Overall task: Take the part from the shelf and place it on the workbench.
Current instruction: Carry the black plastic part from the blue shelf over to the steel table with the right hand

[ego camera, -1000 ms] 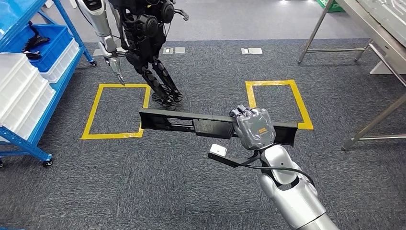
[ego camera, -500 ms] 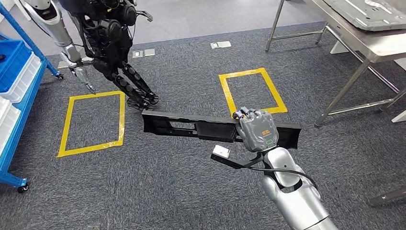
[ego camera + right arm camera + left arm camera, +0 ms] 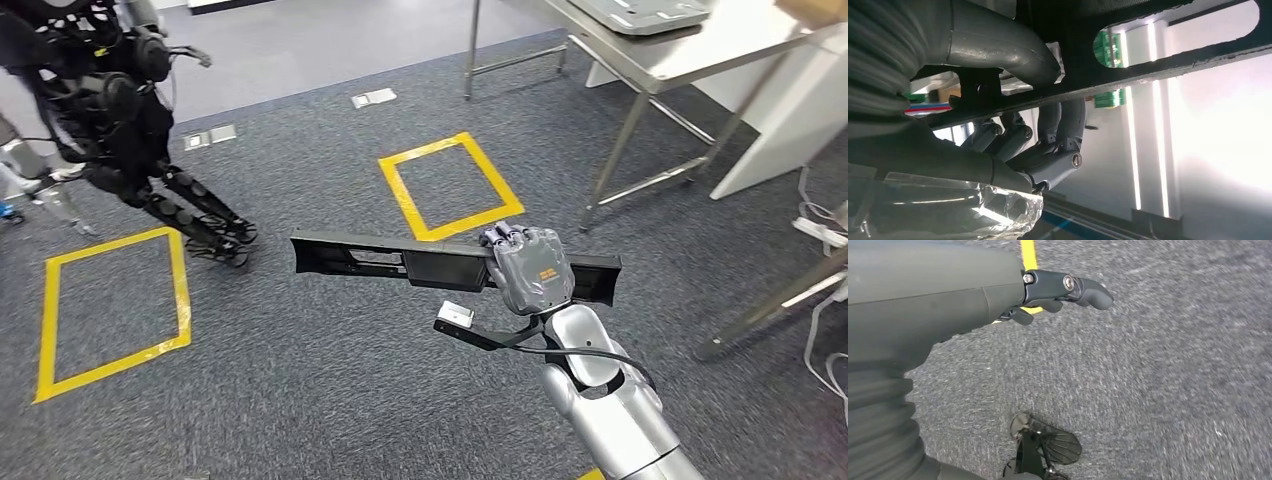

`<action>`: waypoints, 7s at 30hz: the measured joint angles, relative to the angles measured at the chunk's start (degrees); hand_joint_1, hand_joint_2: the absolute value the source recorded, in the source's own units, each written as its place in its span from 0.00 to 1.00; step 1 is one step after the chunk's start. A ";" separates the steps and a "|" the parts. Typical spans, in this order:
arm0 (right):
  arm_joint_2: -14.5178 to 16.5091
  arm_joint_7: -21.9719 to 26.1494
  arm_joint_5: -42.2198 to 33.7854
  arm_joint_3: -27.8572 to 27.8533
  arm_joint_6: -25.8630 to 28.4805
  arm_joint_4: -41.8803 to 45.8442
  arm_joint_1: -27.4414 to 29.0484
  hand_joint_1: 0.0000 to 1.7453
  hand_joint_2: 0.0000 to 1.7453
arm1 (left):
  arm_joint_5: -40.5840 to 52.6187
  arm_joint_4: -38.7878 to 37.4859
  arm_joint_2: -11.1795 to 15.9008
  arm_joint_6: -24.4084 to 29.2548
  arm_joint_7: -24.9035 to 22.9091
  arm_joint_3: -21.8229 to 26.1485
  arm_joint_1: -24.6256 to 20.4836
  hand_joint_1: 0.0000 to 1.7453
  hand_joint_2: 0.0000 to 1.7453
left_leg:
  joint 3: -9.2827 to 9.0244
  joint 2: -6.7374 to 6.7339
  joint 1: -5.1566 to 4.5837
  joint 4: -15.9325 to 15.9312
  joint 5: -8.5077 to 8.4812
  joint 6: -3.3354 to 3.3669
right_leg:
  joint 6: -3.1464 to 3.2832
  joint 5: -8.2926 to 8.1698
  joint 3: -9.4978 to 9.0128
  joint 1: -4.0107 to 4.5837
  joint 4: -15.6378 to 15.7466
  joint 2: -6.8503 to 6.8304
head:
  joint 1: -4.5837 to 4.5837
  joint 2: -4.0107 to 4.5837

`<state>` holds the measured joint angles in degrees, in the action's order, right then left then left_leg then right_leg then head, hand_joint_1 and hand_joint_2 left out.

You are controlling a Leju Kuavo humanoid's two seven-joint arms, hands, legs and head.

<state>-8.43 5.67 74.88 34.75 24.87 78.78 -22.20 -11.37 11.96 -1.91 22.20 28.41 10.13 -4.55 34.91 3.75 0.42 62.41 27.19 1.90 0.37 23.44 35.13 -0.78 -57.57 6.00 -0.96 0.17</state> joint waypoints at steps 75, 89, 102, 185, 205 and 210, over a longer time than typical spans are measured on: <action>-0.74 -0.11 0.04 -0.61 -0.65 -0.99 -1.18 1.00 1.00 | 1.48 0.05 -0.69 -1.71 -2.18 0.93 -0.50 0.00 1.00 | -2.21 -7.69 0.94 -5.89 -2.54 -0.25 | -2.75 3.61 4.58 -1.16 -8.56 -7.08 | 1.11 0.00; -0.78 -0.18 0.15 -0.83 0.00 -1.40 -1.01 1.00 1.00 | 1.81 0.07 -0.55 -1.63 -2.67 0.93 -1.00 0.00 1.00 | 4.71 -3.50 1.01 10.18 5.18 -1.69 | 0.61 0.25 -0.27 0.21 0.53 -2.16 | 0.53 0.00; -0.71 -0.10 0.40 -1.05 0.37 -1.98 -1.90 1.00 1.00 | 2.13 0.07 -0.45 -1.57 -2.91 0.95 -1.04 0.00 1.00 | -3.42 -4.67 0.09 -7.89 -3.23 2.05 | -0.73 4.81 8.07 -0.46 -12.89 -5.22 | 1.32 0.00; -0.21 -1.57 4.96 -0.28 3.31 -3.30 -1.23 1.00 1.00 | 3.64 0.06 0.04 -2.33 -5.26 1.13 -1.21 0.00 1.00 | 1.15 -3.51 -1.17 -3.32 -3.38 2.83 | 0.85 2.89 -2.84 0.74 0.70 -3.95 | 1.33 0.00; -0.28 -1.67 5.04 -0.38 3.26 -3.52 -1.44 1.00 1.00 | 3.71 0.07 -0.39 -2.41 -5.32 1.28 -1.20 0.00 1.00 | -1.40 -4.27 1.37 -0.73 2.41 -2.30 | -0.75 1.27 -0.23 -1.70 -0.02 -5.68 | 0.99 0.00; 0.23 -1.66 5.09 -0.31 3.26 -3.94 -1.55 1.00 1.00 | 3.40 0.07 -0.40 -2.29 -5.29 1.55 -0.86 0.00 1.00 | 7.64 -4.12 1.23 12.22 4.62 -1.83 | 0.44 2.52 -1.79 -0.49 -0.03 -5.16 | 0.84 0.00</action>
<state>-8.20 4.01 79.97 34.44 28.13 74.84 -23.75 -7.97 12.02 -2.32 19.90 23.12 11.68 -5.41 42.55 -0.36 1.65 74.63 31.81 0.07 0.81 25.96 33.34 -1.27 -57.60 0.84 -0.11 0.17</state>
